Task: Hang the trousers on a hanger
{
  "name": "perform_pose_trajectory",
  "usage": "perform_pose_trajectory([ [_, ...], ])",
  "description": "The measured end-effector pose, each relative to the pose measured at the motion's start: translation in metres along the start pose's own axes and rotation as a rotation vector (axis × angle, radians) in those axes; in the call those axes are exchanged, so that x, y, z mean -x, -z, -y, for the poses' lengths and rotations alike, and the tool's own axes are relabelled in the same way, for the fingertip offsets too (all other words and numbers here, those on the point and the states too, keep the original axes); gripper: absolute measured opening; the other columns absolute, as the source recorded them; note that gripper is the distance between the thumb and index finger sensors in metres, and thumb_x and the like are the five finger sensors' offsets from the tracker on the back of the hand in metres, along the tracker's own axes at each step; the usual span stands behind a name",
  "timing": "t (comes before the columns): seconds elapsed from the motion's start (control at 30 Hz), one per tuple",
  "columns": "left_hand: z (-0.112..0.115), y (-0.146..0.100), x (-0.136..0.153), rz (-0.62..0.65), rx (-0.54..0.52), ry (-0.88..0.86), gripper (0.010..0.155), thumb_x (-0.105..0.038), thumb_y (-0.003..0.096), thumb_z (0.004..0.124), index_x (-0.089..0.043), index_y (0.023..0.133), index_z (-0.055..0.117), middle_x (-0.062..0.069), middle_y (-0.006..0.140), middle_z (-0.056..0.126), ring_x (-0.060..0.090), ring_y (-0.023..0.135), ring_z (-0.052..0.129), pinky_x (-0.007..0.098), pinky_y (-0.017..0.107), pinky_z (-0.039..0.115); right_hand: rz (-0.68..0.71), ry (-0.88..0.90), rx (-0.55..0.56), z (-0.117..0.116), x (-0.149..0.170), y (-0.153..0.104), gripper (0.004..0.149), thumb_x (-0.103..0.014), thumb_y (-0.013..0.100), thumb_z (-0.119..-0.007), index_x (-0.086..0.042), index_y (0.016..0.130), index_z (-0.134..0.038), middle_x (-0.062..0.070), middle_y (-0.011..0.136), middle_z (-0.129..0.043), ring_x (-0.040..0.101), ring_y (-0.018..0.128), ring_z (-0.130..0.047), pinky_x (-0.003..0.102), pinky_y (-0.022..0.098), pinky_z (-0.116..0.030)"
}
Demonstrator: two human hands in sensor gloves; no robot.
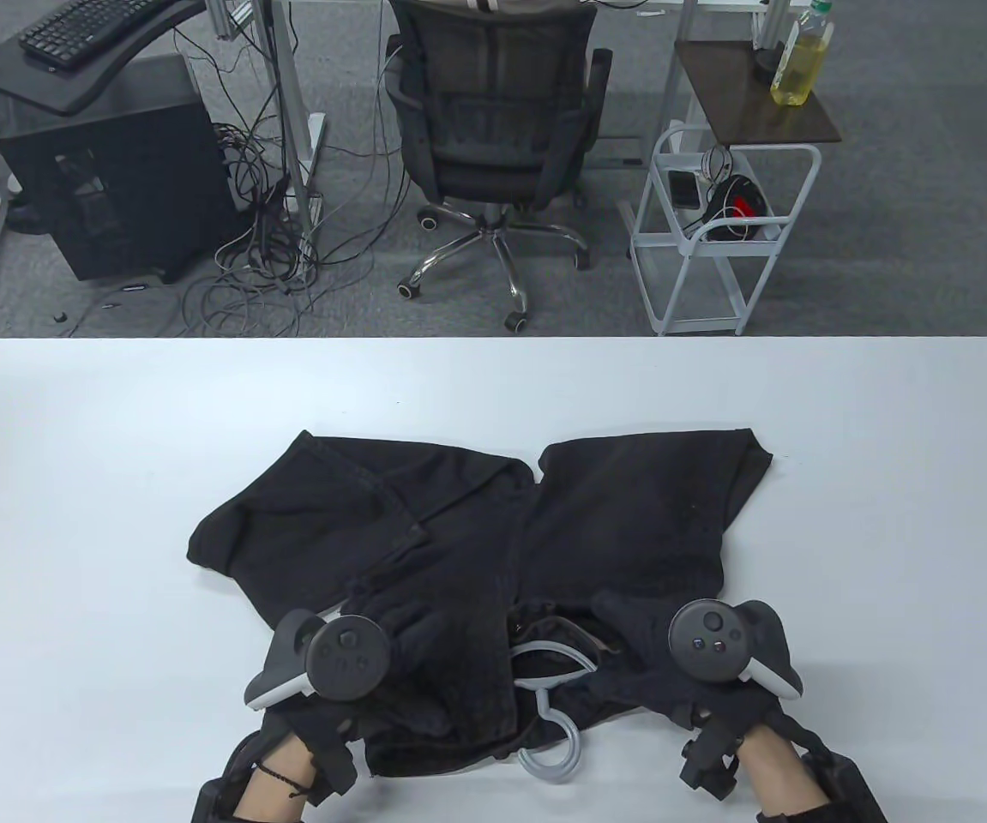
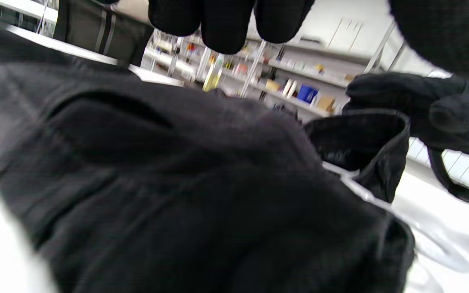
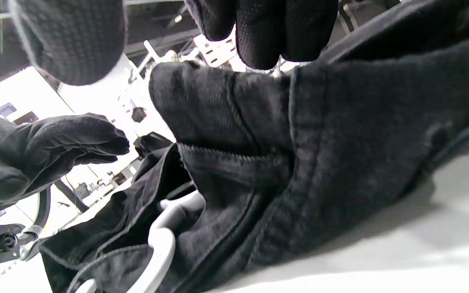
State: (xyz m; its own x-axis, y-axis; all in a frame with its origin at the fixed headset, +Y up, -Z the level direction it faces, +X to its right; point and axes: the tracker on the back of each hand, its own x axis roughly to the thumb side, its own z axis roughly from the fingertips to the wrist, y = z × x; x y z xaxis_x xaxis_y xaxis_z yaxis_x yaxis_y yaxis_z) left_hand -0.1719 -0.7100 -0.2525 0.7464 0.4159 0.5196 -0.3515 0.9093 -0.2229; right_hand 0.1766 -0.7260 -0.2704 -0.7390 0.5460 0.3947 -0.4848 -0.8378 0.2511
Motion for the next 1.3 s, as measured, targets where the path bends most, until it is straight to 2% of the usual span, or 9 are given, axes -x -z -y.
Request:
perform_pose_trajectory([
  [0.13,-0.007,-0.007,-0.003,-0.005,-0.162,0.031,0.085,-0.069,0.0386,0.072,-0.026,0.109,0.054,0.006,0.114,0.061,0.04,0.106,0.056,0.066,0.073,0.049,0.01,-0.001,0.087,0.007,-0.001,-0.003,0.087,-0.062,0.034,-0.081,-0.024,0.106,-0.051,0.008,0.108,-0.065,0.035,0.098,-0.066,0.055,0.075,-0.042],
  [0.23,-0.011,-0.01,-0.003,-0.007,-0.243,0.052,0.083,-0.069,0.04,0.07,-0.027,0.109,0.053,0.006,0.114,0.06,0.039,0.107,0.055,0.066,0.074,0.049,0.0,-0.021,0.175,0.012,-0.001,-0.006,0.086,-0.062,0.035,-0.081,-0.024,0.106,-0.052,0.008,0.108,-0.064,0.035,0.099,-0.064,0.055,0.076,-0.041],
  [0.4,-0.013,-0.014,-0.004,-0.02,-0.314,0.114,0.084,-0.07,0.0408,0.068,-0.029,0.111,0.048,0.002,0.117,0.054,0.037,0.11,0.049,0.065,0.075,0.047,-0.027,-0.063,0.27,0.018,0.0,-0.01,0.085,-0.061,0.035,-0.081,-0.026,0.106,-0.051,0.006,0.11,-0.06,0.034,0.102,-0.06,0.055,0.077,-0.037],
  [0.67,-0.015,-0.016,-0.003,-0.079,-0.369,0.23,0.084,-0.07,0.0444,0.066,-0.03,0.113,0.039,0.003,0.121,0.042,0.037,0.112,0.036,0.065,0.076,0.039,-0.086,-0.092,0.352,0.024,0.005,-0.013,0.086,-0.062,0.036,-0.078,-0.028,0.108,-0.044,0.004,0.115,-0.05,0.032,0.107,-0.048,0.053,0.079,-0.026],
  [0.83,-0.011,-0.013,0.0,-0.102,-0.335,0.259,0.086,-0.07,0.0455,0.064,-0.029,0.114,0.033,0.008,0.122,0.034,0.04,0.111,0.03,0.067,0.075,0.034,-0.13,-0.13,0.355,0.025,0.009,-0.013,0.088,-0.064,0.037,-0.076,-0.029,0.109,-0.039,0.003,0.118,-0.041,0.032,0.11,-0.038,0.053,0.079,-0.019],
  [0.93,-0.008,-0.01,0.004,-0.137,-0.289,0.275,0.088,-0.071,0.0464,0.061,-0.027,0.115,0.027,0.011,0.121,0.025,0.043,0.11,0.019,0.068,0.073,0.027,-0.177,-0.144,0.319,0.024,0.014,-0.011,0.091,-0.066,0.037,-0.073,-0.029,0.11,-0.034,0.004,0.12,-0.034,0.032,0.111,-0.032,0.053,0.078,-0.015],
  [1.03,-0.005,-0.008,0.01,-0.169,-0.235,0.255,0.089,-0.071,0.0468,0.06,-0.026,0.115,0.025,0.012,0.121,0.021,0.045,0.109,0.016,0.069,0.071,0.025,-0.226,-0.137,0.284,0.022,0.021,-0.008,0.092,-0.067,0.037,-0.071,-0.029,0.11,-0.03,0.004,0.121,-0.029,0.032,0.112,-0.026,0.054,0.077,-0.011],
  [1.3,0.002,-0.003,0.02,-0.224,-0.123,0.208,0.09,-0.072,0.0468,0.058,-0.024,0.115,0.025,0.013,0.121,0.02,0.046,0.108,0.015,0.07,0.07,0.024,-0.275,-0.139,0.244,0.019,0.027,-0.005,0.091,-0.066,0.038,-0.07,-0.029,0.11,-0.029,0.004,0.121,-0.027,0.032,0.112,-0.025,0.054,0.077,-0.01],
])
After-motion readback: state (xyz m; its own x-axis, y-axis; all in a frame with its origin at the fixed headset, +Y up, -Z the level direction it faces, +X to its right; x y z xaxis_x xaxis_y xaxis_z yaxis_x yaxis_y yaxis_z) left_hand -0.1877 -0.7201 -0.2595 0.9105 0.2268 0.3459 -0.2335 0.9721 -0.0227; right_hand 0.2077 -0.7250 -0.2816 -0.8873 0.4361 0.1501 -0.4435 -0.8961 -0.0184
